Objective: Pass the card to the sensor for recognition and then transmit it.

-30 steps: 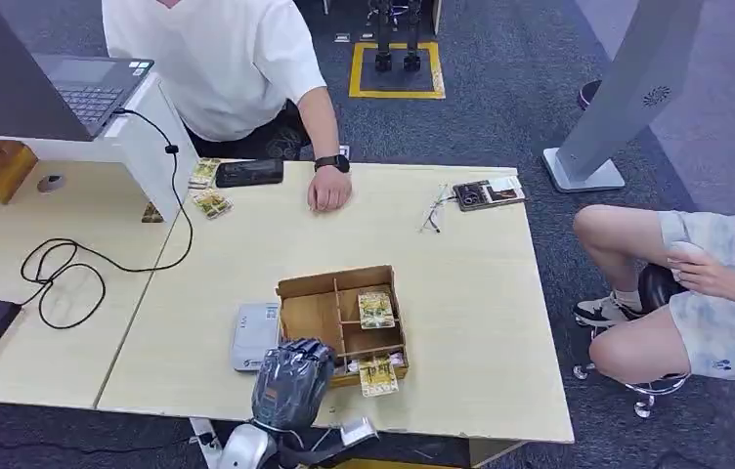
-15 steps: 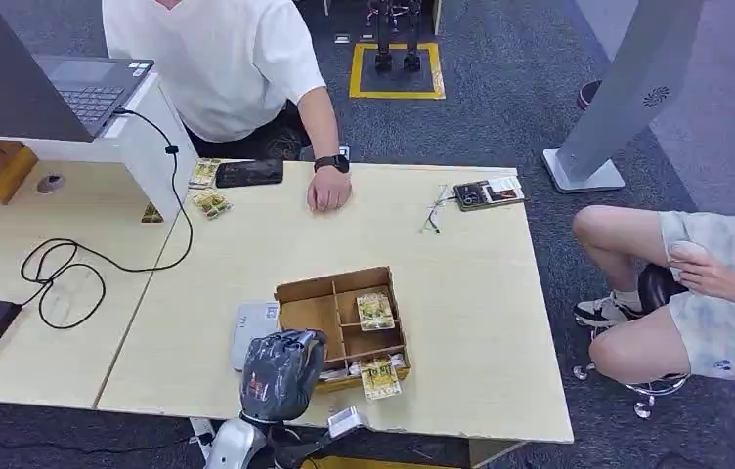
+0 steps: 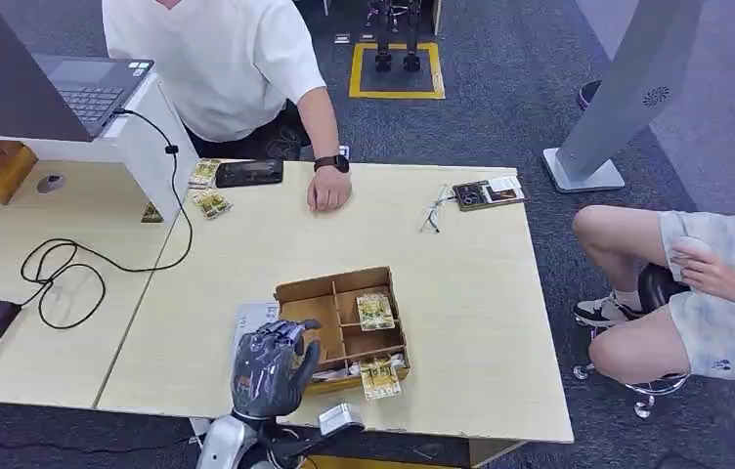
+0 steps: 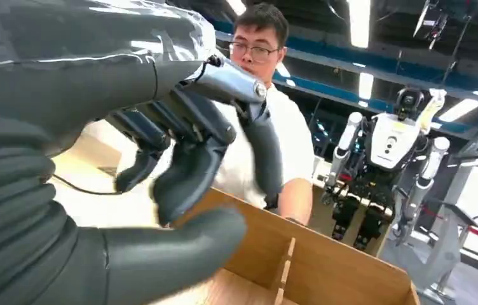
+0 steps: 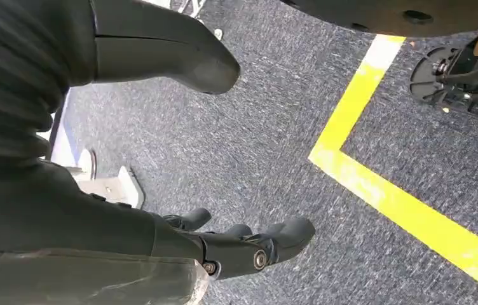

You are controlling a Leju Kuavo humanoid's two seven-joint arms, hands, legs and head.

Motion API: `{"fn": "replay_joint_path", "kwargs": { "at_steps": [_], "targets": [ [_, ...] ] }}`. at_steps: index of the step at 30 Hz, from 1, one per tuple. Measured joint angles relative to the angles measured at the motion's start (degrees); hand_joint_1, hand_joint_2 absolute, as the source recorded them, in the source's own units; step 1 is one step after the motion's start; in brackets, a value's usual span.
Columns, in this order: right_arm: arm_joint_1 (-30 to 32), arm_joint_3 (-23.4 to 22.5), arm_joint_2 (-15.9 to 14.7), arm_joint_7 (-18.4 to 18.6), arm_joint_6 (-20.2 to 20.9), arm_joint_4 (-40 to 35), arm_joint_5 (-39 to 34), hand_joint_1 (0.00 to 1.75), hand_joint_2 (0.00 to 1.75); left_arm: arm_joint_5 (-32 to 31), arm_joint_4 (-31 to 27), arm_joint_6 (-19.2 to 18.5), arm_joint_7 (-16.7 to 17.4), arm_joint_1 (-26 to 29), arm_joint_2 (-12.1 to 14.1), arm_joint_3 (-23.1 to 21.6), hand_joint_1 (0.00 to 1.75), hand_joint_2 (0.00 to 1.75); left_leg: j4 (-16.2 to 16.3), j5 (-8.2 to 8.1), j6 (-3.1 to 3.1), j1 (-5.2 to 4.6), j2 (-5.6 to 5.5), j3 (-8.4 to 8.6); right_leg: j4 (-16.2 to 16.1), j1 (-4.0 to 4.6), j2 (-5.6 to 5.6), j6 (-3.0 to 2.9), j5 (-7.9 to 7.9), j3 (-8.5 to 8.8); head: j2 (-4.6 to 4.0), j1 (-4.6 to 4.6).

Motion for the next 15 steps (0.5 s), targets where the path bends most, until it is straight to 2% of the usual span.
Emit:
{"fn": "replay_joint_path", "kwargs": {
  "at_steps": [15],
  "targets": [
    [-0.01, 0.0, 0.0, 0.0, 0.17, 0.0, -0.02, 0.0, 1.75, 2.65, -1.22, -0.02, -7.17, 0.55, -0.37, 1.9, 0.0, 1.75, 0.0, 0.0, 0.0, 0.0, 0.0, 0.0, 0.0, 0.0, 0.0, 0.0, 0.0, 0.0, 0.0, 0.0]
  ]
}}
